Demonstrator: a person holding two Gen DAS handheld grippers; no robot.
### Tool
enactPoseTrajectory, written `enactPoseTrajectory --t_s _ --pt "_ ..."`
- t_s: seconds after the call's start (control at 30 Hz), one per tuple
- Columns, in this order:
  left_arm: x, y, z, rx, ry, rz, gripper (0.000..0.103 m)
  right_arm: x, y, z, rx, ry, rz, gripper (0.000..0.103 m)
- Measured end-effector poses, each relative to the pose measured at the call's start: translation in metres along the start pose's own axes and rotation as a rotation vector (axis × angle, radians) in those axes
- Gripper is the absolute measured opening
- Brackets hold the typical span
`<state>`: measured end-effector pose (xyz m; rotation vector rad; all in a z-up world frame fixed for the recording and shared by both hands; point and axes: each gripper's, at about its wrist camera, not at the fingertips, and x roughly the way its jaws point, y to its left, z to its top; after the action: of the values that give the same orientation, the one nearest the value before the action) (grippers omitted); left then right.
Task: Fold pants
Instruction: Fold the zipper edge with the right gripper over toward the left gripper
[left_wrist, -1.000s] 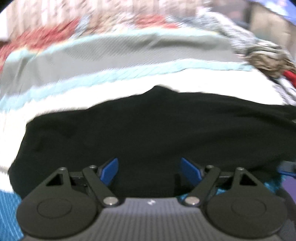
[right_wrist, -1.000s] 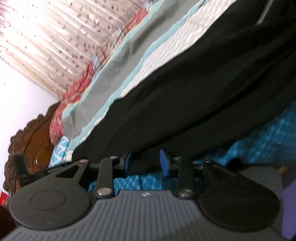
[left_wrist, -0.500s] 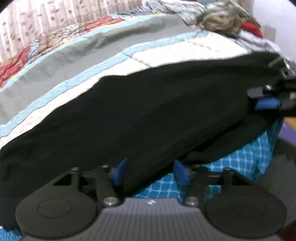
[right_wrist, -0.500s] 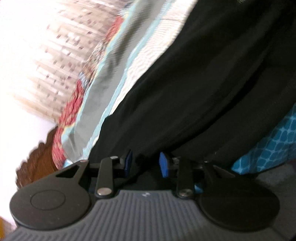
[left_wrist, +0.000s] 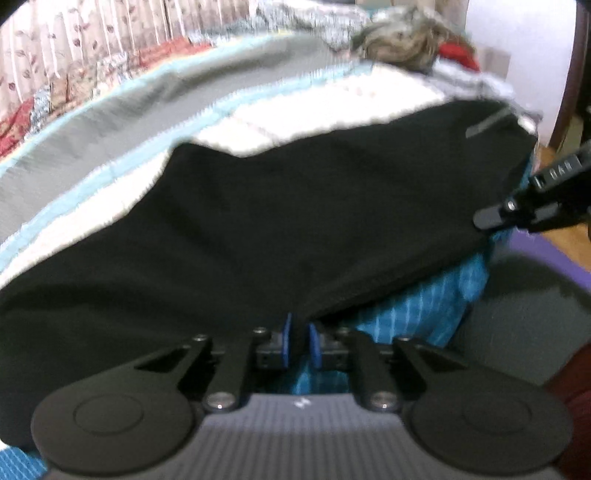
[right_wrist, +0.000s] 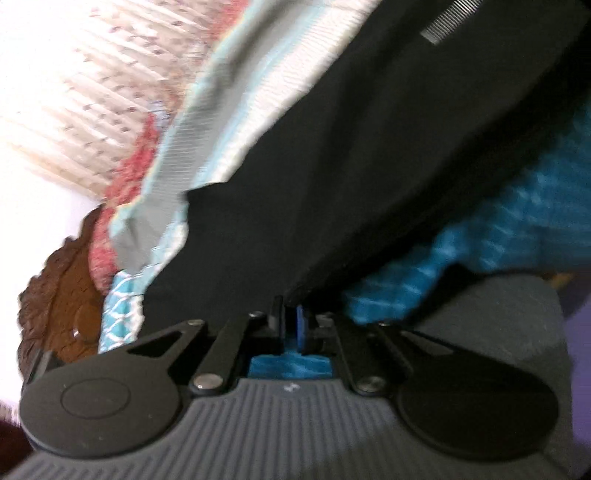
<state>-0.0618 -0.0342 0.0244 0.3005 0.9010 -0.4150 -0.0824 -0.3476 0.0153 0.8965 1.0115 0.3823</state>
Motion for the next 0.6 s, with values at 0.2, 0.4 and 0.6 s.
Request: enactPoseTrajectory --t_s 0.2,0.4,0.6 --pt "-0.002 0.002 0.007 -0.034 0.008 -0.007 0.041 0.002 -0.013 0.002 0.009 0.008 0.016 0.026" --pt "-0.028 0.04 0.025 -0.198 -0.072 -0.059 0.048 -0.08 -0.043 0.032 -0.032 -0.268 -0.053 0.027" --pt "0.006 0.051 0.062 -0.313 -0.072 -0.039 0.048 -0.12 -0.088 0.067 0.09 -0.635 -0.25 0.06"
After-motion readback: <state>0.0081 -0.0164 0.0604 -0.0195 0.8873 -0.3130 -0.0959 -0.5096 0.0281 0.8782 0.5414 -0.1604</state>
